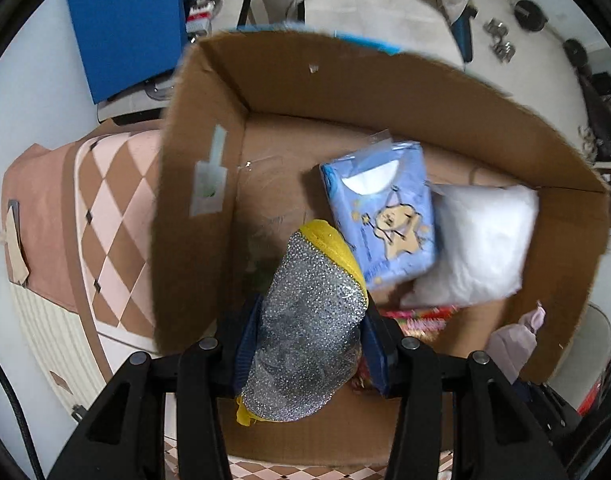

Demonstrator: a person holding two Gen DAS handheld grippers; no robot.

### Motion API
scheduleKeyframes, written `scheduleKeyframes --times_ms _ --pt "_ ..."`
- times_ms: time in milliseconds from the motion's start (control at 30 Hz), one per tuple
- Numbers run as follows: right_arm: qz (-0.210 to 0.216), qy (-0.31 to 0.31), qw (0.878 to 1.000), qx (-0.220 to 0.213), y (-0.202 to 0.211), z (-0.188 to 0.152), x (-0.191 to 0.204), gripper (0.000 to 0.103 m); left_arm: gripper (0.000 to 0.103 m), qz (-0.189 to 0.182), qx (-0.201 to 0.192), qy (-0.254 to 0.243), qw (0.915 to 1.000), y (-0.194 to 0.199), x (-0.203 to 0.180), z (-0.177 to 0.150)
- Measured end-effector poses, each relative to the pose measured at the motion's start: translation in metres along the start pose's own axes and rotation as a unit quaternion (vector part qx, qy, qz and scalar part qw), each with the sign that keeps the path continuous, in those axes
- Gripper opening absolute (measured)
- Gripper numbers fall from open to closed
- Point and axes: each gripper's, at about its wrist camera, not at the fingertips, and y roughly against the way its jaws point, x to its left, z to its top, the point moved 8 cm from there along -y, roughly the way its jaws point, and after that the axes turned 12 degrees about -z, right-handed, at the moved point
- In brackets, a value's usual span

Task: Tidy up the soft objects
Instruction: 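Place the sponge and sock into the box and open both tools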

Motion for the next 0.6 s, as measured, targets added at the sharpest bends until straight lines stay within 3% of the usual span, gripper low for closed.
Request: scheduleKeyframes --times_ms 100,267,367,400,433,500,600 --pt "0.000 -0.004 1.000 0.021 -0.015 0.006 -0.001 0.036 0.047 0.007 0.013 0.004 0.9999 -0.013 0.005 0.006" --pt "-0.003 0.019 0.998 0.052 -0.031 0.007 0.006 0.041 0.051 -0.014 0.047 0.011 0.9987 -0.022 0.007 0.004" --pt "0.000 0.035 0.998 0.059 -0.034 0.006 0.013 0.067 0.065 -0.013 0.037 -0.002 0.9992 -0.013 0.006 0.005" --pt "-0.001 0.039 0.998 0.056 -0.032 0.006 0.015 0.082 0.071 -0.012 0.033 -0.006 0.9994 -0.008 0.005 0.004" --pt "-0.004 0.044 0.998 0.053 -0.031 0.005 0.017 0.087 0.080 -0.015 0.026 -0.010 0.9995 -0.001 0.003 0.003" --pt "-0.014 0.054 0.997 0.045 -0.024 0.003 0.019 0.088 0.092 -0.012 0.010 -0.018 0.9997 0.013 0.000 0.000" --pt "-0.019 0.056 0.998 0.026 -0.007 0.002 0.021 0.101 0.096 -0.006 -0.025 -0.037 0.9990 0.039 -0.005 -0.006"
